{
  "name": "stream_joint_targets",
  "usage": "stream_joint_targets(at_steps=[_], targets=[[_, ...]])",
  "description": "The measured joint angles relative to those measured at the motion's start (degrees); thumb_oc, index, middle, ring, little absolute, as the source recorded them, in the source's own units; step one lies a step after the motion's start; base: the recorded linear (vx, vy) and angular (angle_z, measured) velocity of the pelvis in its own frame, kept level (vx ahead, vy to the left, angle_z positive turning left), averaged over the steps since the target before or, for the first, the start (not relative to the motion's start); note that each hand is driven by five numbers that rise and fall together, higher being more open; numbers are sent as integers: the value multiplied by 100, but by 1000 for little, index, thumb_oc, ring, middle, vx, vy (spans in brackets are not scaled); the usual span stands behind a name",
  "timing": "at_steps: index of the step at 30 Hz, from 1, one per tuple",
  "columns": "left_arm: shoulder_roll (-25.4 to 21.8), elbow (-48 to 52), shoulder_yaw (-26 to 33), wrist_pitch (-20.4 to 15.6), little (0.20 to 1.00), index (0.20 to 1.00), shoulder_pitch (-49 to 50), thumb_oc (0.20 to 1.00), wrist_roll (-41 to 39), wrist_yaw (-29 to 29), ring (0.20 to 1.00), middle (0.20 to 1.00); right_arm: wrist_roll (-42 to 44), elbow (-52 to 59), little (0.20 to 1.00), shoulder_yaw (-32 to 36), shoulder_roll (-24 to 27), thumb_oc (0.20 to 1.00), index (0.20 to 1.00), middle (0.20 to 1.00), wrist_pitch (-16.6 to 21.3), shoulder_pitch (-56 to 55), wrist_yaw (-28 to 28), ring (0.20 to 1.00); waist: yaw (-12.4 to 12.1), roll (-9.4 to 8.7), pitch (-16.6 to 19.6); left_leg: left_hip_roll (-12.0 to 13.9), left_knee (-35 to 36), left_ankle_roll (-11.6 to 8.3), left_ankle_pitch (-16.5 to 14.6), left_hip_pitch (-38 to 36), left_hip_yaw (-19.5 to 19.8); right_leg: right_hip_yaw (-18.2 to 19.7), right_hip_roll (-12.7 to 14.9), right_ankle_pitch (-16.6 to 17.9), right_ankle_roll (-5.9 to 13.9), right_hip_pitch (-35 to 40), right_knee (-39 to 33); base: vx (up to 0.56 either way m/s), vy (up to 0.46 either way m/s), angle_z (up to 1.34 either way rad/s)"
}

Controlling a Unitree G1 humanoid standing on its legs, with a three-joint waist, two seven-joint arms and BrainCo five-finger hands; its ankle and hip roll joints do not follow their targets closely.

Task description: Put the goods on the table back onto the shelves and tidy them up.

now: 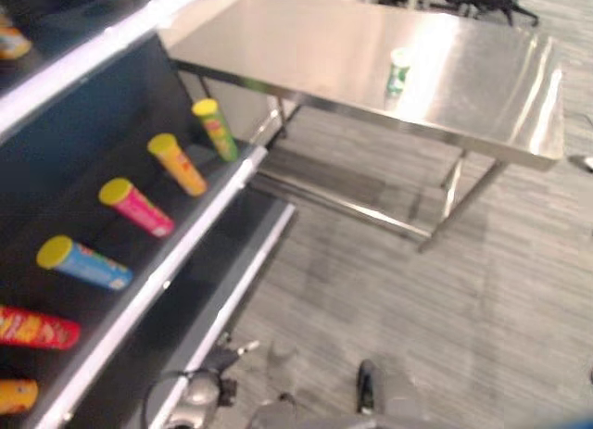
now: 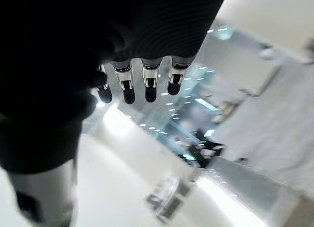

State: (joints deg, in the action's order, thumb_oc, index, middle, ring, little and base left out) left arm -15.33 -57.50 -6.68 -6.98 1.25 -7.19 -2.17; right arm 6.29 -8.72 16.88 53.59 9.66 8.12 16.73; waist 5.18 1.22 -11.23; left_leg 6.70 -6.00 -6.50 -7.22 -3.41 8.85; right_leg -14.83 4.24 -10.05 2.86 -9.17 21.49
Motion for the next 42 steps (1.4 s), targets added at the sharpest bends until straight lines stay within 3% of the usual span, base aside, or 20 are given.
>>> stream_joint_targets(at_steps=[1, 2, 3, 4, 5, 6, 9, 11, 15, 19, 24, 27, 29, 30, 31, 33, 35, 38, 39, 42], targets=[[-8, -16, 6, 18, 1000, 1000, 28, 1000, -1, -6, 1000, 1000, 17, 41, 1000, 6, 7, 1000, 1000, 1000, 1, 36, -27, 1000, -38, -46, 21, 36, -13, -126, 85, 36, 10, -37, 2, 44, -81, -43, 24, 269, -286, 33], [-24, -52, 12, 17, 1000, 1000, 37, 1000, -6, -6, 1000, 1000, 57, 24, 1000, -17, 14, 1000, 1000, 1000, 33, 124, -43, 1000, -90, -86, 10, -1, -283, -245, 165, 173, 8, -54, -41, -108, -9, 33, -56, 266, -316, 13], [-20, -90, 27, 22, 1000, 1000, 37, 1000, -11, -14, 1000, 1000, 68, 54, 1000, -16, 11, 1000, 1000, 1000, 17, 201, -96, 1000, -170, -144, 9, -21, -705, -300, 178, 378, -67, -50, 12, 64, -245, 38, -158, 159, -207, 1], [-18, -124, 33, 14, 1000, 1000, 91, 1000, -16, -14, 1000, 1000, 97, 88, 1000, -39, 42, 1000, 1000, 1000, 63, 314, -105, 1000, -309, -153, -5, -67, -1135, -370, 294, 568, -166, 38, -95, -38, -352, 147, -291, 235, -261, -21], [-19, -110, 30, 37, 1000, 1000, 145, 1000, -17, -17, 1000, 1000, 117, 108, 1000, -25, 50, 1000, 1000, 1000, 96, 376, -108, 1000, -395, -163, -2, -32, -1485, -468, 338, 713, -181, 19, -95, 196, -541, 212, -489, 232, -231, -15], [-24, -130, 46, 39, 1000, 1000, 221, 1000, -17, -16, 1000, 1000, 137, 65, 1000, -87, 56, 1000, 1000, 1000, 112, 469, -98, 1000, -459, -126, -15, -31, -2045, -431, 498, 889, -176, 41, -188, 22, -593, 332, -565, 329, -256, -5], [-8, -18, -16, 57, 1000, 1000, 350, 1000, -23, -7, 1000, 1000, 248, 67, 1000, -229, 114, 1000, 1000, 1000, 80, 547, -135, 1000, -608, -255, -74, 45, -2528, -253, 815, 1156, -465, 134, -275, 268, -641, 581, -925, 188, -66, -11], [40, 53, -13, 66, 1000, 1000, 422, 1000, -33, 5, 1000, 1000, 340, 80, 1000, -286, 121, 1000, 1000, 1000, 73, 589, -170, 1000, -589, -258, -94, -3, -2194, -261, 773, 1104, -520, 54, -288, 463, -760, 714, -1138, 239, -40, 7], [98, 125, -57, 45, 1000, 1000, 437, 1000, -39, 12, 1000, 1000, 391, 53, 1000, -736, 198, 1000, 1000, 1000, 72, 767, -297, 1000, -703, -241, -134, -118, 56, -360, 800, 956, -701, -15, -363, 744, -653, 959, -1771, 244, -15, 16], [145, 45, -246, 40, 1000, 1000, 442, 1000, -14, 42, 1000, 1000, 387, -94, 1000, -1306, 201, 1000, 1000, 1000, 76, 1184, -343, 1000, -892, -93, -237, -262, 824, -408, 1084, 1213, -493, 119, -531, 815, -565, 1223, -2254, 305, 26, -4], [156, -129, -229, 67, 1000, 1000, 538, 1000, -18, 39, 1000, 1000, 385, -194, 1000, -1761, 141, 1000, 1000, 1000, 72, 1664, -420, 1000, -1165, 59, -336, -371, 1001, -442, 1358, 1387, -238, 730, -637, 881, -589, 1637, -2572, 438, 174, -44], [157, -95, -219, 51, 1000, 1000, 593, 1000, -43, 36, 1000, 1000, 376, -179, 1000, -1857, 113, 1000, 1000, 1000, 71, 1784, -472, 1000, -1216, 122, -349, -267, 954, -342, 1479, 1446, -357, 982, -616, 805, -494, 1902, -2658, 384, 211, -54], [178, -103, -224, 59, 1000, 1000, 587, 1000, -41, 25, 1000, 1000, 314, -142, 1000, -1671, 111, 1000, 1000, 1000, 25, 1620, -477, 1000, -1172, 212, -289, -194, 771, -192, 1538, 1468, -639, 1084, -558, 574, -285, 2070, -2621, 419, 237, -38], [189, -111, -221, 61, 1000, 1000, 544, 1000, -40, 22, 1000, 1000, 254, -123, 1000, -1584, 139, 1000, 1000, 1000, -37, 1596, -458, 1000, -1118, 241, -264, -232, 773, 145, 1856, 1392, -742, 1139, -459, 446, -103, 2166, -2612, 218, 124, -28], [134, -100, -220, 66, 1000, 1000, 454, 1000, -39, 11, 1000, 1000, 248, -121, 1000, -1567, 100, 1000, 1000, 1000, -70, 1577, -442, 1000, -1101, 58, -291, -426, 792, 328, 1750, 1313, -838, 1152, -240, 352, 46, 2158, -2531, 204, 119, -14], [93, 1, -221, 56, 1000, 1000, 189, 1000, -37, 0, 1000, 1000, 178, -24, 1000, -1487, 101, 1000, 1000, 1000, -100, 1587, -441, 1000, -1051, -96, -293, -777, 798, 651, 1659, 1219, -913, 1119, 114, 205, 310, 2062, -2109, 250, 197, 13], [63, 187, -227, 2, 1000, 1000, 16, 1000, -38, -9, 1000, 1000, 39, 71, 1000, -1410, 80, 1000, 1000, 1000, -154, 1596, -429, 1000, -1070, -47, -291, -903, 888, 805, 1544, 952, -863, 1131, 342, -98, 654, 1545, -650, 191, 173, 14], [-196, 245, -222, -47, 1000, 1000, -105, 1000, -44, -45, 1000, 1000, -12, 192, 1000, -1414, 92, 1000, 1000, 1000, -148, 1686, -348, 1000, -1157, -192, -288, -1139, 822, 1033, 1222, 694, -901, 1147, 999, -41, 830, 1101, 411, 167, 58, 6], [-298, 280, -219, -48, 1000, 1000, -127, 1000, -47, -91, 1000, 1000, -30, 278, 1000, -1408, 96, 1000, 1000, 1000, -140, 1688, -315, 1000, -1174, -241, -283, -1190, 785, 1016, 1206, 679, -916, 1137, 1208, -25, 853, 971, 478, 241, 3, 0], [-348, 249, -81, -46, 1000, 1000, -137, 1000, -70, -146, 1000, 1000, -63, 277, 1000, -1403, 135, 1000, 1000, 1000, -143, 1701, -314, 1000, -1167, -219, -290, -1045, 848, 1096, 1039, 451, -715, 1078, 1051, -106, 966, 700, -351, 265, -14, 6]])
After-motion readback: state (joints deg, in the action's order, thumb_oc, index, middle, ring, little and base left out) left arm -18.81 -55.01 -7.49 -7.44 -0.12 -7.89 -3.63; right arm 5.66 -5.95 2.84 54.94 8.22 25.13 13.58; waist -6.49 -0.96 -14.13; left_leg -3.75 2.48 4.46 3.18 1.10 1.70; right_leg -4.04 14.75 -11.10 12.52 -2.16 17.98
